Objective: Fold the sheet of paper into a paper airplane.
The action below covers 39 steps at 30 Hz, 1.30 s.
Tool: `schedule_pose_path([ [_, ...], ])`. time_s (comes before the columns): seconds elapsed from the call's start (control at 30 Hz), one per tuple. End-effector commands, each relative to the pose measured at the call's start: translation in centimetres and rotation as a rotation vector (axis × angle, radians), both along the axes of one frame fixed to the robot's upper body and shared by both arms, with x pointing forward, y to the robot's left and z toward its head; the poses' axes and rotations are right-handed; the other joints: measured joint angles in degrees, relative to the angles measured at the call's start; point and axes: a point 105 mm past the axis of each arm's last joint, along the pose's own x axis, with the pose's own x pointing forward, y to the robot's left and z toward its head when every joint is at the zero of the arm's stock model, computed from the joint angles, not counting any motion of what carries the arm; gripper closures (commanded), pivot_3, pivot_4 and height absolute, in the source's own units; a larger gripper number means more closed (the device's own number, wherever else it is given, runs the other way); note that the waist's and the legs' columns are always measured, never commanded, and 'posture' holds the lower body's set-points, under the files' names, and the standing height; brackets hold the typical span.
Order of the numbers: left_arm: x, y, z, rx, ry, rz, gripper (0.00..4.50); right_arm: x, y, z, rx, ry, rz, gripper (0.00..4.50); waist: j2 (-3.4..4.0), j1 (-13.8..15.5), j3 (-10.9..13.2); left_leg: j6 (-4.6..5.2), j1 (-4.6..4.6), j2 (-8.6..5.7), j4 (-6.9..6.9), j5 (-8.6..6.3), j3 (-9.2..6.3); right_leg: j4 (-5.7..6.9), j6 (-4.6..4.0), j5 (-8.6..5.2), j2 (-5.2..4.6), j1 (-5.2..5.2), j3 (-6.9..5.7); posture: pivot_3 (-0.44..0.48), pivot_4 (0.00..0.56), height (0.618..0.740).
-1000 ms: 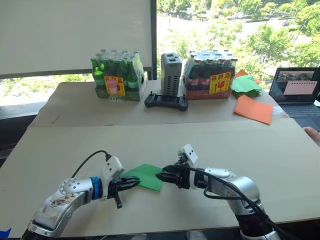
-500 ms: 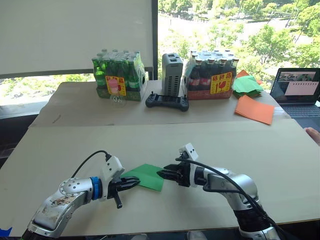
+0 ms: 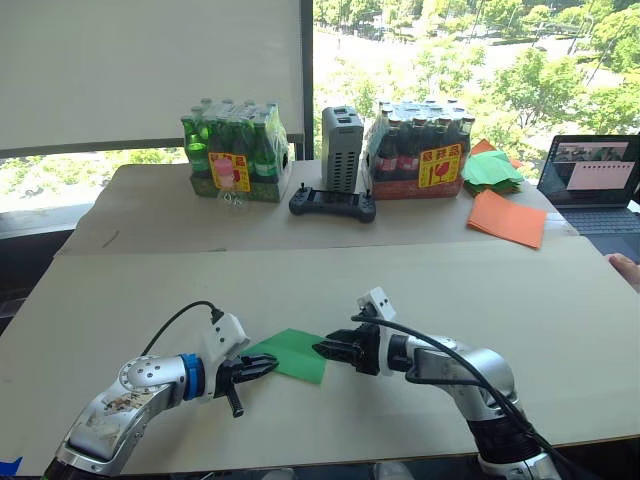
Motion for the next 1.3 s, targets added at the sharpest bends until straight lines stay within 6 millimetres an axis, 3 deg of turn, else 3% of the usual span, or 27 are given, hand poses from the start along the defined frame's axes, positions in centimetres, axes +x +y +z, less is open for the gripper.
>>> schedule_pose_path([
  [0.03, 0.2, -0.1, 0.5, 0.002, -0.03, -0.003, 4.16, 0.0, 0.3, 0.3, 0.031, -0.002, 0.005, 1.86, 0.0, 0.01, 0.0, 0.0, 0.0, 0.0, 0.0, 0.0, 0.0, 0.0, 0.0, 0.0, 0.0, 0.0, 0.0, 0.0, 0.15, 0.675],
  [0.2, 0.1, -0.1, 0.5, 0.004, -0.03, -0.006, 4.16, -0.1, 0.5, 0.3, 0.043, 0.011, 0.019, 1.86, 0.0, -0.02, 0.0, 0.0, 0.02, 0.0, 0.0, 0.0, 0.0, 0.01, 0.0, 0.0, 0.0, 0.01, 0.0, 0.0, 0.15, 0.675],
  [0.3, 0.1, -0.1, 0.6, 0.006, -0.032, -0.004, 4.16, -0.2, 0.7, 0.4, 0.039, 0.002, 0.028, 2.61, 0.0, -0.02, 0.0, 0.0, 0.02, 0.0, 0.0, 0.0, 0.0, 0.01, 0.0, 0.0, 0.0, 0.01, 0.0, 0.0, 0.15, 0.675],
  [0.47, 0.1, -0.1, 0.7, 0.008, -0.034, -0.003, 4.16, -0.3, 0.8, 0.5, 0.038, -0.013, 0.031, 4.35, 0.0, -0.03, 0.0, 0.0, 0.05, 0.0, 0.01, 0.0, 0.0, 0.01, 0.0, 0.0, 0.0, 0.05, 0.01, 0.0, 0.15, 0.675],
  [0.5, 0.1, -0.1, 0.7, 0.008, -0.035, -0.003, 4.16, -0.3, 0.8, 0.5, 0.037, -0.018, 0.032, 4.47, 0.0, -0.02, 0.0, 0.0, 0.07, 0.0, 0.02, 0.0, 0.0, 0.01, 0.0, 0.0, 0.0, 0.07, 0.01, 0.0, 0.15, 0.675],
  [0.67, 0.2, 0.0, 0.7, 0.008, -0.034, -0.001, 4.16, -0.5, 1.2, 1.6, 0.057, -0.094, 0.054, 4.47, 0.0, 0.0, 0.0, 0.0, 0.06, -0.01, 0.02, 0.0, 0.0, 0.04, 0.0, 0.0, -0.01, 0.06, 0.01, 0.0, 0.15, 0.675],
  [0.9, 0.2, 0.1, 0.7, 0.011, -0.031, 0.0, 4.16, -1.9, 2.0, 3.2, -0.018, -0.493, 0.133, 4.47, 0.01, 0.01, 0.01, -0.01, 0.03, -0.01, 0.01, 0.0, 0.01, 0.03, 0.0, 0.0, 0.0, 0.02, 0.0, 0.0, 0.15, 0.675],
  [1.03, 0.2, 0.1, 0.7, 0.014, -0.03, 0.001, 4.16, -2.4, 2.0, 2.2, -0.159, -0.775, 0.209, 4.47, 0.01, 0.01, 0.01, -0.01, 0.05, -0.02, 0.01, 0.0, 0.03, 0.04, 0.01, 0.0, -0.01, 0.03, 0.0, 0.0, 0.15, 0.675],
  [1.3, 0.4, 0.9, 1.0, 0.024, -0.036, 0.021, 4.16, -2.3, 2.0, 0.1, -0.305, -1.048, 0.301, 4.47, 0.0, 0.02, 0.01, -0.03, 0.06, -0.01, 0.02, 0.01, 0.05, 0.07, 0.01, 0.0, 0.02, 0.02, 0.01, 0.0, 0.15, 0.675],
])
